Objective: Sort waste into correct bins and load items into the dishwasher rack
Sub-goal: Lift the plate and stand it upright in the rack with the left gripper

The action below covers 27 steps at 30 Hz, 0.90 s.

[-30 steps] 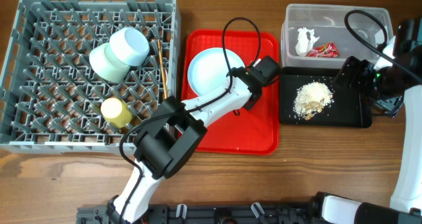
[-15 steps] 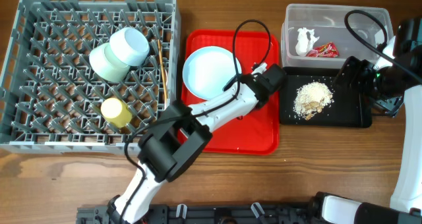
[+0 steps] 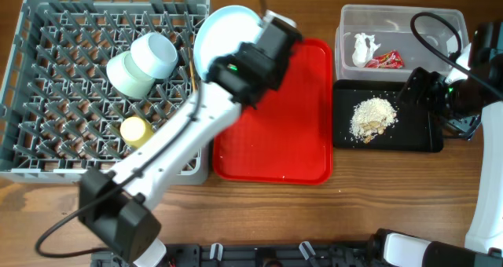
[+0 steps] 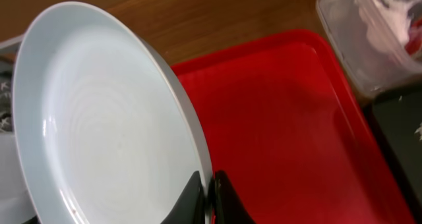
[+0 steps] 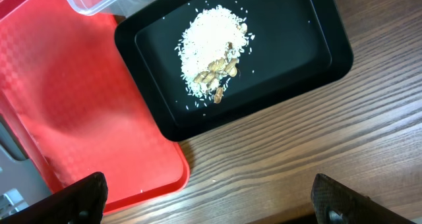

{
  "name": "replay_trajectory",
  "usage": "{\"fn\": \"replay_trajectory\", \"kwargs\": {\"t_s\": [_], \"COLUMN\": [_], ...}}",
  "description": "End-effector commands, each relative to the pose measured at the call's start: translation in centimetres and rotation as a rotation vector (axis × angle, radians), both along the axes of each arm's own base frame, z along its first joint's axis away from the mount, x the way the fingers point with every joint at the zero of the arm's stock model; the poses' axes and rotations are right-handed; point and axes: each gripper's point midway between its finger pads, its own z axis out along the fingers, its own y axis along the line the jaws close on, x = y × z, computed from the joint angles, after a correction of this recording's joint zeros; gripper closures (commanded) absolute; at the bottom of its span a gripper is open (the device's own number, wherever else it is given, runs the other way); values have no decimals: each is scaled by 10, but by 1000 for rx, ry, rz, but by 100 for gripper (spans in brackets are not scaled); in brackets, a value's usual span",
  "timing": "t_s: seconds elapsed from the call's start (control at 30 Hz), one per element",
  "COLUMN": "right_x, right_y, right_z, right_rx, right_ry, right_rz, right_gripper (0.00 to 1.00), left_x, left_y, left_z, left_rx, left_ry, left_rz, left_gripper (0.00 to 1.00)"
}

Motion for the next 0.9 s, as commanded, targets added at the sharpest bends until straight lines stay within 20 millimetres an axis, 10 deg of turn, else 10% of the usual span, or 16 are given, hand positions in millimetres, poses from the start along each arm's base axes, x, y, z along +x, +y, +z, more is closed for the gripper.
{"fn": "replay_trajectory", "kwargs": {"t_s": [0.0,0.37,0.7,0.87], "right_x": [-1,-1,-3,-3], "right_y": [2,2,3,3], "right_z": [5,5,4,4], "right_rx": [9,9,11,12], "right_ry": [-19,-18,-12,-8], "right_rz": [8,8,5,5], "right_gripper": [0,0,0,0], "left_x": [4,26,36,42], "left_y": [12,76,106,118], "left_z": [15,36,24,17], "left_rx": [-310,-757,-792,-765], "left_ry": [131,329,364,348], "left_rz": [28,66,135,177], "left_gripper": [96,96,96,31]}}
